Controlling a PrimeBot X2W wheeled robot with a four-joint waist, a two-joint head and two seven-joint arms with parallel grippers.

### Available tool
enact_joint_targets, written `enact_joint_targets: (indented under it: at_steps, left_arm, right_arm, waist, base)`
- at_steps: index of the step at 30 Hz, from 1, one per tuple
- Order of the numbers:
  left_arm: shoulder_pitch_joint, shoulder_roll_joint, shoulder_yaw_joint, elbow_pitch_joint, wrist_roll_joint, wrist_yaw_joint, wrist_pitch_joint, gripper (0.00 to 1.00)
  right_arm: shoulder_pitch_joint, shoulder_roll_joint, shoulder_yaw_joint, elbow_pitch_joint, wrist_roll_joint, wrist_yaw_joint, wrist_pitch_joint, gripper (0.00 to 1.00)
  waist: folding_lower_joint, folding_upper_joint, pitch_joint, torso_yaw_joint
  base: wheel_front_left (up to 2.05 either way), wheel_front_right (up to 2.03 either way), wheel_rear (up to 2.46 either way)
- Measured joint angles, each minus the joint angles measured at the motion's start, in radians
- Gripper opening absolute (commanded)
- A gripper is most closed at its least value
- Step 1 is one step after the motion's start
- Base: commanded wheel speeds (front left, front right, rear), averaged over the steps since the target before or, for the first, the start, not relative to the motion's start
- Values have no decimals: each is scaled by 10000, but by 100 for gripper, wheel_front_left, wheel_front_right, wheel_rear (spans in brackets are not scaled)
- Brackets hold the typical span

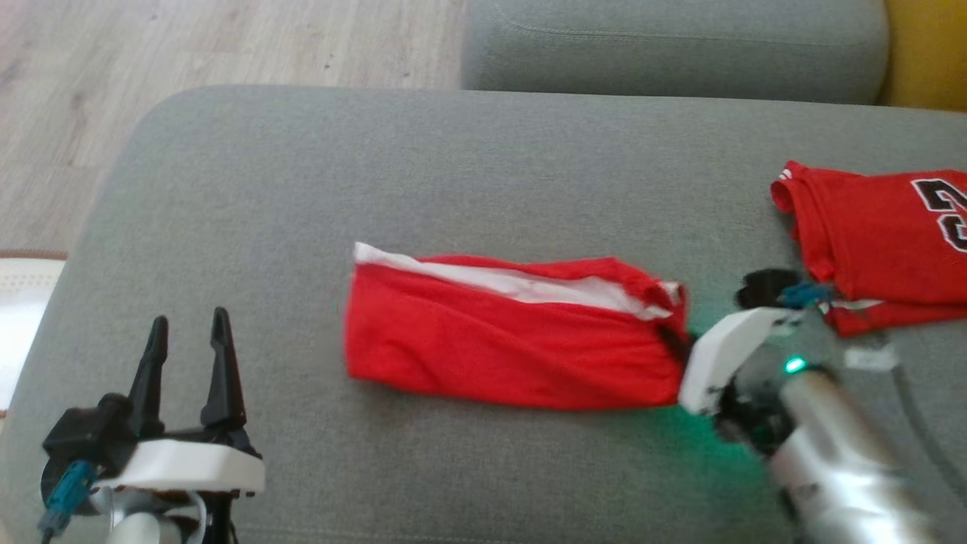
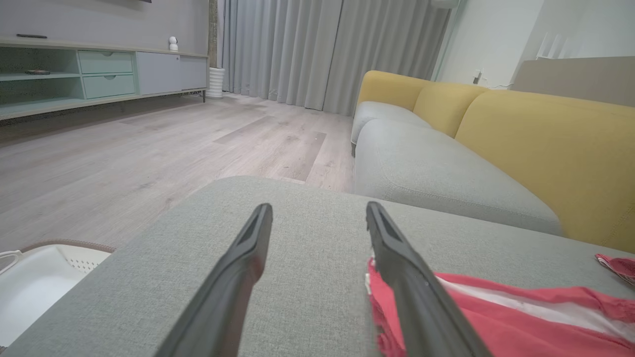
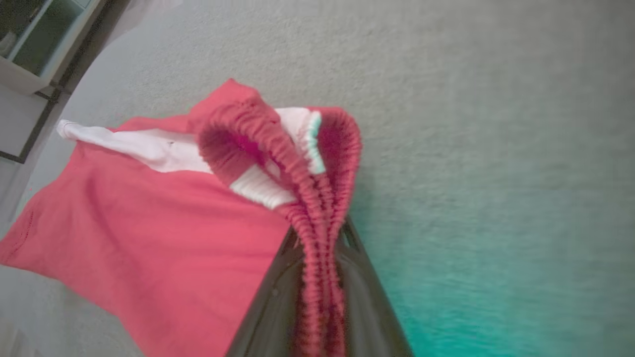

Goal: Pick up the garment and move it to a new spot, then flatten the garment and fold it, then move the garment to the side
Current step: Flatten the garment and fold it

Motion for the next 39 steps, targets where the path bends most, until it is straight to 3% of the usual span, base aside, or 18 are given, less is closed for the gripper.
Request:
enact_joint_targets:
  at_steps: [6, 14, 20, 26, 33, 39]
  left_arm:
    - [4, -31, 209, 73, 2, -94, 0, 100]
    - [2, -92, 211, 198, 94, -255, 0, 100]
    - [-1, -142, 169, 416, 159, -313, 0, 100]
    - [0, -261, 125, 487, 161, -341, 0, 100]
    - [-9, -311, -67, 583, 159, -355, 0, 100]
    - [-75, -339, -113, 656, 159, -416, 0, 100]
  right_arm:
    - [-522, -1852, 217, -897, 77, 0, 1009, 0]
    - [-639, -2190, 65, -2040, 2153, 0, 3103, 0]
    - [-640, -2036, -355, -2094, 3444, 0, 3988, 0]
    - [-630, -1122, -650, -1960, 4566, 0, 4462, 0]
    - [-632, -148, -802, -1482, 5285, 0, 4577, 0]
    - [-684, 167, -750, -997, 5559, 0, 4383, 0]
  waist:
    - [0, 0, -45, -213]
    - [0, 0, -66, -220]
    - [0, 0, -63, 13]
    - [0, 0, -128, 439]
    - [0, 0, -57, 998]
    - [0, 0, 72, 1508]
  base:
    - [0, 0, 0]
    - [0, 0, 0]
    - [0, 0, 0]
    - [0, 0, 0]
    - [0, 0, 0]
    - [0, 0, 0]
